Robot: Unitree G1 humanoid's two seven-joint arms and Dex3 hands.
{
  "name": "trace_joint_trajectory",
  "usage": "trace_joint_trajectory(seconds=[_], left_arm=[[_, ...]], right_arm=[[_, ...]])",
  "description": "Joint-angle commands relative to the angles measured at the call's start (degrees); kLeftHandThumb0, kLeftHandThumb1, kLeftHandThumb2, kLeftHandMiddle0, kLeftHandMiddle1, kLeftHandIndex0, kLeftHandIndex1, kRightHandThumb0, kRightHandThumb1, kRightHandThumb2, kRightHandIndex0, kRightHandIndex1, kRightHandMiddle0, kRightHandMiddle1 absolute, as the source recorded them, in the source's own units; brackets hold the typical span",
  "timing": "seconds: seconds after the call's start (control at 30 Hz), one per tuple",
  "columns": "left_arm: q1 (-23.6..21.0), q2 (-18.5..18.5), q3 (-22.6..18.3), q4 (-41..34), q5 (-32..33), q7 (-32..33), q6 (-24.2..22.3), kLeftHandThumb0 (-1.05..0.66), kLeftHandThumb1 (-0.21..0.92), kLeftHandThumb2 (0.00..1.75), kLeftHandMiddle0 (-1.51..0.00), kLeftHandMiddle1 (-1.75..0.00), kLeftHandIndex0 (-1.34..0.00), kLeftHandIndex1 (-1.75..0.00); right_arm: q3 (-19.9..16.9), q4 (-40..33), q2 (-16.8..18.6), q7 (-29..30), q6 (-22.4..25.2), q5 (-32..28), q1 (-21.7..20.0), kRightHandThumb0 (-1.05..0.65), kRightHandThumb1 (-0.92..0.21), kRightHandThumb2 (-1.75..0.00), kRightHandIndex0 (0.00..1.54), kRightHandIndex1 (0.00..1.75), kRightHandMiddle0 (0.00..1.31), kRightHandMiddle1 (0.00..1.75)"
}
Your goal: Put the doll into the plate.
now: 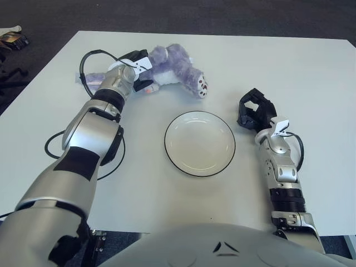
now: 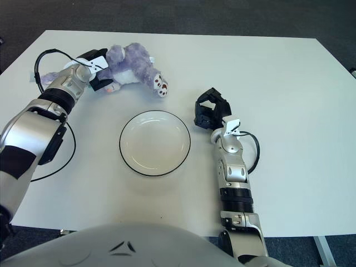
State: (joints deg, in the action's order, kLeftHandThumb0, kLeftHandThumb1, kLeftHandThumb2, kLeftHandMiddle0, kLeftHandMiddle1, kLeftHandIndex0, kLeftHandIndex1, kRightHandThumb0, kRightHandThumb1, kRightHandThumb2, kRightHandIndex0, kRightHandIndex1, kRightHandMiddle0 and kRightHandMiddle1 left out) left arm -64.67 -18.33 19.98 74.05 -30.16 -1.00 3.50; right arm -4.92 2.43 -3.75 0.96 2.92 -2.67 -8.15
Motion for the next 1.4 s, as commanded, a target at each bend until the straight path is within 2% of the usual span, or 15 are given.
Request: trace_joint_trajectory(seconds=[0.0, 0.33, 0.7, 0.77, 0.83, 0.97, 1.07, 1.2, 1.23, 1.27, 1.33, 1.37], left_arm=[[0.4, 0.9, -0.1, 0.0, 0.6, -2.5, 0.2, 0.00, -0.03, 1.54, -1.00, -1.21, -0.77, -1.75], [-0.5, 0.9, -0.3, -1.0, 1.3, -4.4, 1.0, 0.00, -0.02, 1.52, -0.99, -1.20, -0.77, -1.75], [-2.1, 1.1, -1.7, -2.0, 3.3, -8.2, 1.9, 0.00, -0.04, 1.54, -1.03, -1.18, -0.76, -1.75], [-2.4, 1.1, -2.1, -2.1, 3.9, -9.5, 2.3, 0.00, -0.02, 1.60, -0.88, -1.46, -0.75, -1.75], [-2.8, 1.1, -2.7, -2.3, 4.7, -11.1, 2.8, 0.00, 0.01, 1.62, -0.80, -1.59, -0.73, -1.75], [-3.0, 1.0, -3.0, -2.6, 5.3, -12.5, 3.8, 0.00, 0.04, 1.62, -0.72, -1.70, -0.70, -1.75], [-3.5, 1.0, -3.0, -2.8, 5.4, -13.4, 4.7, 0.00, 0.05, 1.62, -0.71, -1.72, -0.69, -1.75], [-4.3, 1.2, -3.0, -3.1, 5.6, -14.5, 5.2, 0.00, 0.04, 1.62, -0.71, -1.72, -0.70, -1.75], [-4.5, 1.2, -3.0, -3.1, 5.6, -14.7, 5.3, 0.00, 0.04, 1.62, -0.71, -1.72, -0.70, -1.75], [-4.7, 1.3, -3.0, -3.4, 5.6, -14.9, 5.3, 0.00, 0.04, 1.62, -0.71, -1.72, -0.70, -1.75], [-4.9, 1.4, -2.8, -3.7, 5.5, -15.2, 5.6, 0.00, 0.04, 1.63, -0.71, -1.72, -0.70, -1.75], [-5.0, 1.4, -2.8, -3.9, 5.4, -15.2, 5.7, 0.00, 0.04, 1.63, -0.71, -1.72, -0.70, -1.75]], right_arm=[[-0.4, 3.0, 0.0, 1.9, 1.7, 1.6, 0.3, -0.42, -0.51, -1.08, 1.01, 1.75, 0.46, 1.75], [0.5, 5.8, -2.1, 4.3, -2.6, 6.1, -4.2, -0.43, -0.47, -1.13, 1.00, 1.75, 0.49, 1.75], [1.9, 3.5, -3.9, 5.0, -1.6, 10.8, -6.6, -0.43, -0.49, -1.10, 0.92, 1.75, 0.47, 1.75], [2.2, 3.7, -4.4, 4.9, -1.8, 11.5, -7.1, -0.43, -0.49, -1.10, 0.91, 1.75, 0.47, 1.75], [2.8, 4.5, -5.3, 5.0, -2.7, 13.0, -8.0, -0.42, -0.50, -1.09, 0.91, 1.75, 0.47, 1.75], [3.9, 6.6, -6.8, 6.1, -5.5, 15.8, -9.1, -0.42, -0.51, -1.08, 0.92, 1.75, 0.46, 1.75], [5.0, 11.1, -8.8, 8.1, -9.5, 19.2, -11.7, -0.42, -0.51, -1.07, 0.91, 1.75, 0.46, 1.75], [6.6, 15.8, -10.9, 11.2, -13.6, 23.4, -14.1, -0.42, -0.52, -1.06, 0.81, 1.75, 0.45, 1.75], [6.9, 16.5, -11.2, 11.8, -14.3, 24.1, -14.4, -0.27, -0.46, -1.13, 0.74, 1.72, 0.42, 1.75], [7.2, 17.4, -11.6, 12.7, -15.0, 25.0, -14.9, -0.22, -0.44, -1.16, 0.72, 1.71, 0.41, 1.75], [7.7, 18.7, -12.3, 14.1, -16.1, 26.6, -16.0, -0.09, -0.43, -1.14, 0.64, 1.61, 0.38, 1.75], [7.9, 19.1, -12.5, 14.7, -16.5, 27.2, -16.4, -0.06, -0.47, -1.08, 0.60, 1.57, 0.36, 1.75]])
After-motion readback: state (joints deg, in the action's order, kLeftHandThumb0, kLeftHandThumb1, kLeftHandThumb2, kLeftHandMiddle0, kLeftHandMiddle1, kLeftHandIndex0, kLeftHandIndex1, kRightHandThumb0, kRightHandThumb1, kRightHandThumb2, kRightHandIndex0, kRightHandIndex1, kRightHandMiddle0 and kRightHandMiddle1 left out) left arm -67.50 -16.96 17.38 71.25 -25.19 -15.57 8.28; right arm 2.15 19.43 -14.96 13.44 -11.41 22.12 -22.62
